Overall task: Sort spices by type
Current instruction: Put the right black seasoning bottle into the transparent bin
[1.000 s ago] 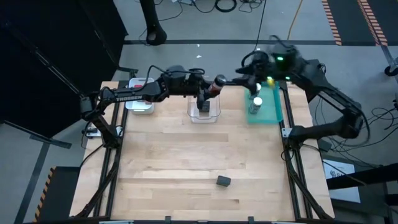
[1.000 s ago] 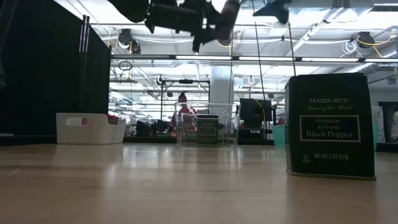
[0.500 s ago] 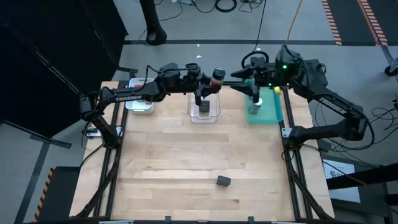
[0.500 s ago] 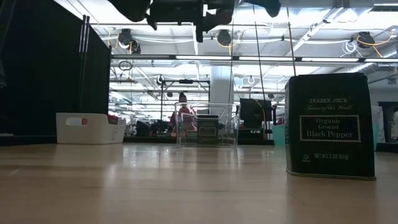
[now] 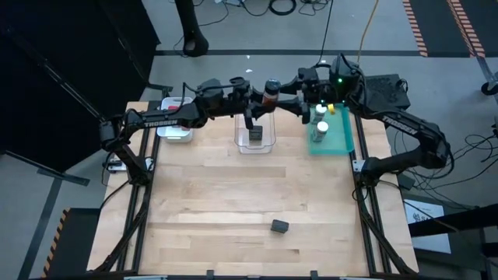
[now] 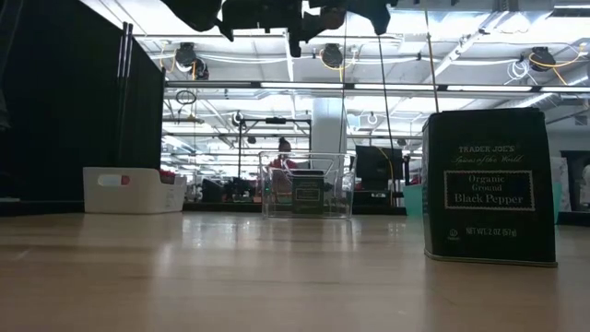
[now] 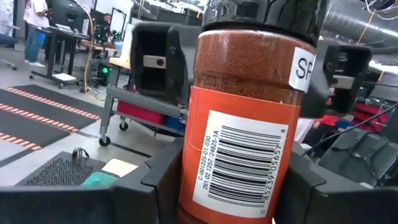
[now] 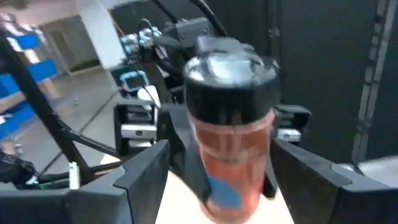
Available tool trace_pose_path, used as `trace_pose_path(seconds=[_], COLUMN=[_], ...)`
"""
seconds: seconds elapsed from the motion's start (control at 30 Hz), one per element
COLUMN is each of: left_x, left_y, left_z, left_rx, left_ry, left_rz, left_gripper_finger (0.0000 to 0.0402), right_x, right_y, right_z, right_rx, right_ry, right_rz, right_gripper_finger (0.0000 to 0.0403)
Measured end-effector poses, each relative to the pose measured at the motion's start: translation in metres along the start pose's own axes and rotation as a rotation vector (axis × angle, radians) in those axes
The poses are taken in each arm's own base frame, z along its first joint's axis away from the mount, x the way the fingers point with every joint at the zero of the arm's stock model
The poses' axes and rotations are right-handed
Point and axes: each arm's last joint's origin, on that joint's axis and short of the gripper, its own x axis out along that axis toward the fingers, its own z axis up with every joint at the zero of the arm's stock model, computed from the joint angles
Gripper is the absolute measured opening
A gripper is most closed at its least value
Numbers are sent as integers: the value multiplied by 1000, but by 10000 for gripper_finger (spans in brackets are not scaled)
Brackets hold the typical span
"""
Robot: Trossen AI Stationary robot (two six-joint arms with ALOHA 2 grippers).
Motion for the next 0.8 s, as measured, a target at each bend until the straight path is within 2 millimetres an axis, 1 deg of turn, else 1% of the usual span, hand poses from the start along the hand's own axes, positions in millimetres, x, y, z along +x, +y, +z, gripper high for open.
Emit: trace_pose_path(seconds=[0.23,0.37,0.47,0.67,0.73,0.8], left_x=[0,0,0,0,1,1], left_y=[0,0,0,0,-2,-3], left_z=[0,0,0,0,0,-1], left_rx=[22,22,22,26,48,70], left_ry=[-3,-4,-5,-5,-5,-9], left_rz=[10,11,12,13,13,25], left_gripper_finger=[184,185,185,186,189,201], right_x=[14,19,19,20,19,20], right_y=[-6,-5,-5,-6,-6,-6], right_z=[-1,-2,-2,-2,-2,-2], right_rx=[-2,-43,-55,-65,-68,-67], right_ry=[-37,-50,-56,-55,-56,-54], right_rz=[35,31,8,3,3,7], right_gripper_finger=[258,245,219,146,132,129])
